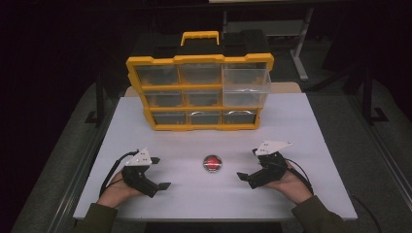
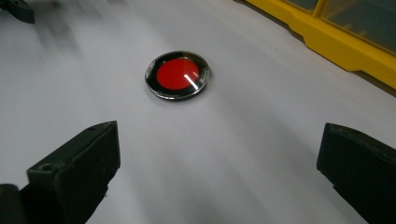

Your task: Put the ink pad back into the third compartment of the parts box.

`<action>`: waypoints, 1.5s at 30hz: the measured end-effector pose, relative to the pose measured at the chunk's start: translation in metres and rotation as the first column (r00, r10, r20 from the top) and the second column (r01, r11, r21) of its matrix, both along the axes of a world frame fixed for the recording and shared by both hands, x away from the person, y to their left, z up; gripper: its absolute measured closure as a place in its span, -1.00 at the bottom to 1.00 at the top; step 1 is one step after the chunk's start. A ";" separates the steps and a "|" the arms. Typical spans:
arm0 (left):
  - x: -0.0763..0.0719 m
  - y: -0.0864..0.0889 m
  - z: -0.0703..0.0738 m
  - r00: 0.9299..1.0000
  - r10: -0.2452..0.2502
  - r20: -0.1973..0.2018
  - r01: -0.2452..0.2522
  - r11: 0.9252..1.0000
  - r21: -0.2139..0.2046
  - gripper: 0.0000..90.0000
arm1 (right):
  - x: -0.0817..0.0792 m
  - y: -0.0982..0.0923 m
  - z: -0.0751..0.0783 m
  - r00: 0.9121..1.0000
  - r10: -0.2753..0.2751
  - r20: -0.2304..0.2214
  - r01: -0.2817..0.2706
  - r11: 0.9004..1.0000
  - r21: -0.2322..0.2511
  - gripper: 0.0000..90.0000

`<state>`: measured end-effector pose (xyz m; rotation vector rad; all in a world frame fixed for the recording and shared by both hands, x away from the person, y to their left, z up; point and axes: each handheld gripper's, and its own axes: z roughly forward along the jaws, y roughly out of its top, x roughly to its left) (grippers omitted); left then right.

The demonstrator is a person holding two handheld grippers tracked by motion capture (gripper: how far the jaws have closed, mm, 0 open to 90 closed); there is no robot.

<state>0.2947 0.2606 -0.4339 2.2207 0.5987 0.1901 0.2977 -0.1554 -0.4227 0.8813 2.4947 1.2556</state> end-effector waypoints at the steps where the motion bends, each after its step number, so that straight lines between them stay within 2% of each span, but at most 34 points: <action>1: 0.000 0.000 0.000 1.000 -0.001 0.000 0.001 1.000 0.001 -1.00 | 0.001 0.001 0.000 1.000 0.003 0.003 -0.003 1.000 0.001 -1.00; 18: 0.001 0.000 0.000 1.000 -0.012 -0.011 0.012 1.000 -0.001 -1.00 | 0.013 0.016 0.009 0.999 0.030 0.019 -0.030 1.000 -0.003 -1.00; 29: 0.000 0.001 0.000 1.000 -0.010 0.002 0.010 1.000 -0.007 -1.00 | 0.019 0.027 0.012 0.998 0.053 0.022 -0.053 0.999 -0.013 -1.00; 45: 0.002 0.001 0.000 1.000 0.000 -0.004 0.000 1.000 -0.014 -1.00 | 0.029 0.043 0.014 0.997 0.071 0.007 -0.071 0.997 -0.025 -1.00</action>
